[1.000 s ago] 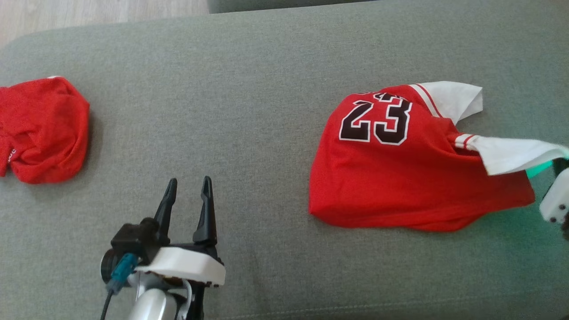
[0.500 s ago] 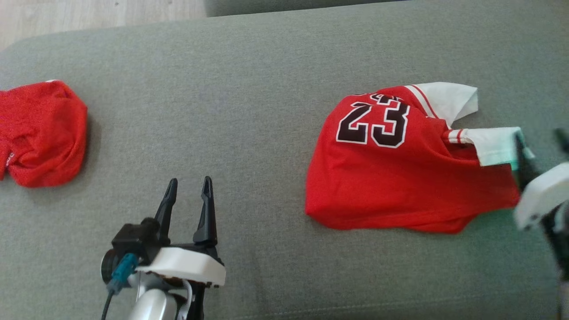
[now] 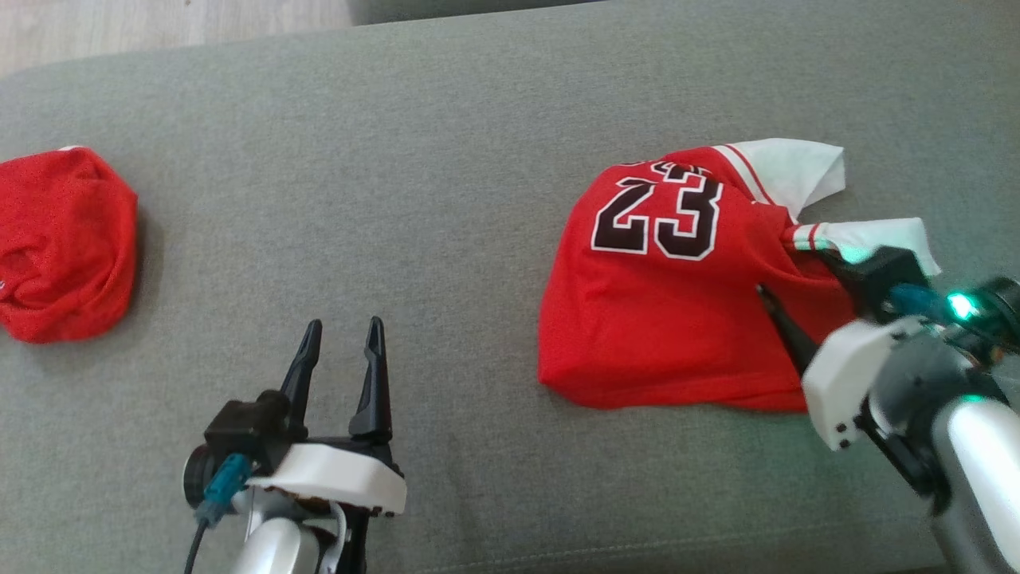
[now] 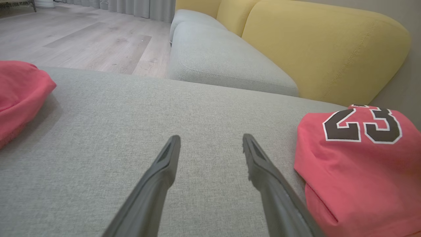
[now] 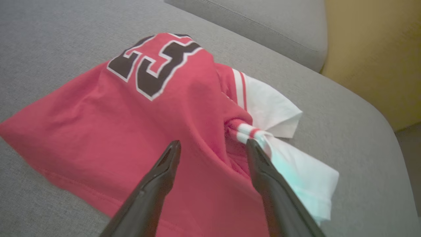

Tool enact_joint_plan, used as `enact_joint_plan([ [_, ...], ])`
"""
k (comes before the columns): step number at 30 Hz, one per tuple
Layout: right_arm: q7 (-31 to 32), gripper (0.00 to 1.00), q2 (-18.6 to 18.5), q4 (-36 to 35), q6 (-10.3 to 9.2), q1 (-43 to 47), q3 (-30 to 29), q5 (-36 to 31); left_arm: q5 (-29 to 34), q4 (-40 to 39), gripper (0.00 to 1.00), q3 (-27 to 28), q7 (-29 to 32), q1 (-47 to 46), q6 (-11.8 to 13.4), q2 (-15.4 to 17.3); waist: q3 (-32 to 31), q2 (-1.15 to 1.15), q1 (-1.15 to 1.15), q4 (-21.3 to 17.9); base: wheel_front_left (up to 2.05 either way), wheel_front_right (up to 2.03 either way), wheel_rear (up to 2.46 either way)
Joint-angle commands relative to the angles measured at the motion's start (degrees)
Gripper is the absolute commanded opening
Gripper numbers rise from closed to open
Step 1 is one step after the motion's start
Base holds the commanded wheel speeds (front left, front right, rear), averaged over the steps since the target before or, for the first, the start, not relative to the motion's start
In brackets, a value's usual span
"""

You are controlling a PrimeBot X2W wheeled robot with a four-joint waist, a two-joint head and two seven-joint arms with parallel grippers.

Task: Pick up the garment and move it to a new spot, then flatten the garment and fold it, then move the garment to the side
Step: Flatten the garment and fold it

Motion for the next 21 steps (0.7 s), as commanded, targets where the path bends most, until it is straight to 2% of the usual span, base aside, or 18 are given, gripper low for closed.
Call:
enact_joint_plan([
  [1, 0.08, 1.00, -1.90, -1.36, 0.43, -2.57, 1.78, -0.12, 0.42, -1.63, 1.00, 1.73, -0.70, -2.25, -0.22, -0.11, 0.11, 0.00, 0.00, 0.28, 0.00, 0.00, 0.00],
  [5, 0.56, 1.00, -3.44, 1.14, 0.43, -5.37, 6.03, 0.37, 0.21, -1.48, 1.00, 1.58, -0.70, -2.37, -0.21, -0.11, 0.32, 0.00, 0.00, 1.09, 0.00, 0.00, 0.00],
  [7, 1.10, 0.44, -3.98, 2.20, 0.43, -6.06, 7.40, 0.74, 0.03, -1.44, 1.00, 1.51, -0.70, -2.31, -0.09, -0.11, 0.32, 0.00, 0.00, 1.51, 0.00, 0.00, 0.00],
  [8, 1.42, 0.30, -4.13, 2.62, 0.43, -6.25, 7.81, 0.95, -0.06, -1.46, 1.00, 1.49, -0.70, -2.29, -0.01, -0.11, 0.33, 0.00, 0.00, 1.67, 0.00, 0.00, 0.00],
  [9, 1.82, 0.21, -4.35, 3.03, 0.43, -6.43, 8.14, 0.91, -0.11, -1.49, 1.00, 1.45, -0.70, -2.27, 0.03, -0.11, 0.34, 0.00, 0.00, 1.80, 0.00, 0.00, 0.00],
  [11, 2.53, 0.10, -4.77, 3.72, 0.43, -6.72, 8.54, 0.41, -0.17, -1.51, 1.00, 1.39, -0.70, -2.22, 0.07, -0.11, 0.37, 0.00, 0.00, 2.07, 0.00, 0.00, 0.00],
  [12, 2.69, 0.00, -4.82, 3.92, 0.43, -6.81, 8.62, 0.31, -0.20, -1.49, 1.00, 1.36, -0.70, -2.20, 0.07, -0.11, 0.35, 0.00, 0.00, 2.20, 0.00, 0.00, 0.00],
  [16, 2.66, 0.00, -3.02, 3.38, 0.43, -6.87, 8.34, 1.93, -0.29, -1.37, 1.00, 1.39, -0.70, -2.01, 0.12, -0.11, -0.13, 0.00, 0.00, 2.64, 0.00, 0.00, 0.00],
  [21, 5.14, 0.00, 5.41, -1.49, 0.43, -5.38, 6.36, 14.00, -0.32, -1.32, 1.00, 1.31, -0.70, -1.84, 0.17, -0.11, -0.55, 0.00, 0.00, 2.95, 0.00, 0.00, 0.00],
])
